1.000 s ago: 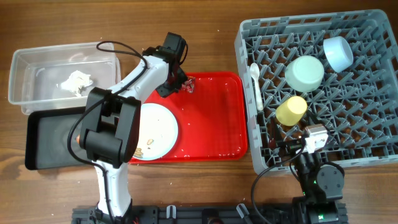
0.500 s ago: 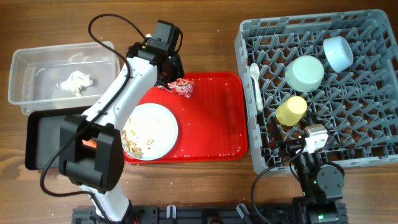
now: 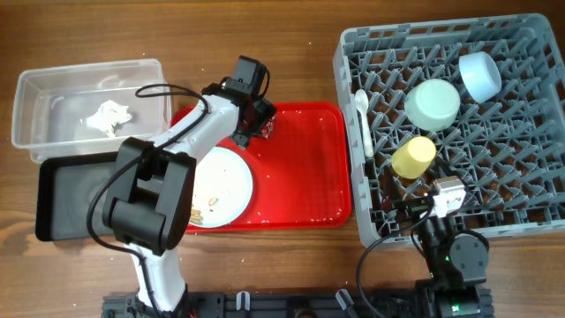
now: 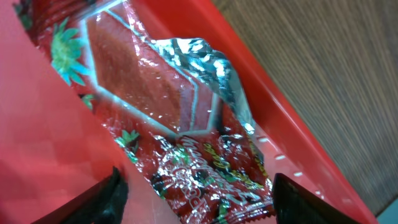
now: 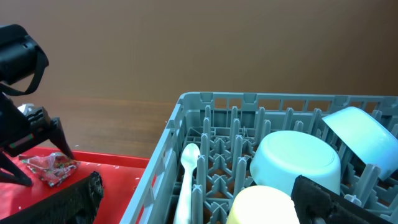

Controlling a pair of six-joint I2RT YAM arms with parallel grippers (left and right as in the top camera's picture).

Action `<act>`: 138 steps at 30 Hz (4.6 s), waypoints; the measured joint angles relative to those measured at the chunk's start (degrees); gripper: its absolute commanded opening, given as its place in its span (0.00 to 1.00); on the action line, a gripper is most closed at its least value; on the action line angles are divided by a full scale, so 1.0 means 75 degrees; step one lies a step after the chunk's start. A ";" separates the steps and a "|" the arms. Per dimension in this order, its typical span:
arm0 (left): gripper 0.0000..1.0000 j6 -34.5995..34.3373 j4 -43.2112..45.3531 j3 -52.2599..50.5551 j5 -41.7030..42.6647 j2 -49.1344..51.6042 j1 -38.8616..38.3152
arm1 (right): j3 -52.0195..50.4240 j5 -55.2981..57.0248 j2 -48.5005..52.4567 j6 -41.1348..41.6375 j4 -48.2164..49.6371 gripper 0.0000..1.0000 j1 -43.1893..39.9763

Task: Sort waste into correct bins and load items into the dishwasher rack
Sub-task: 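Lift the wrapper and drop it into the clear bin, then grasp the rim of the white plate with the left gripper, then tilt the plate over the black tray to dump the food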

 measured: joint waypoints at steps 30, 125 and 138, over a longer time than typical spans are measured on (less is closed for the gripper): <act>0.04 0.1641 -0.0050 -0.0210 -0.1408 0.0050 0.0099 | 0.0000 0.0000 0.0000 -0.0003 0.0003 1.00 0.0000; 0.04 0.5659 -0.5951 0.0227 -0.0702 -0.4470 0.1597 | 0.0000 -0.0003 0.0000 -0.0003 0.0000 1.00 0.0000; 0.04 0.8207 -0.5464 -0.0111 0.3002 -0.4540 0.6167 | 0.0000 -0.0003 0.0000 -0.0003 0.0003 1.00 0.0000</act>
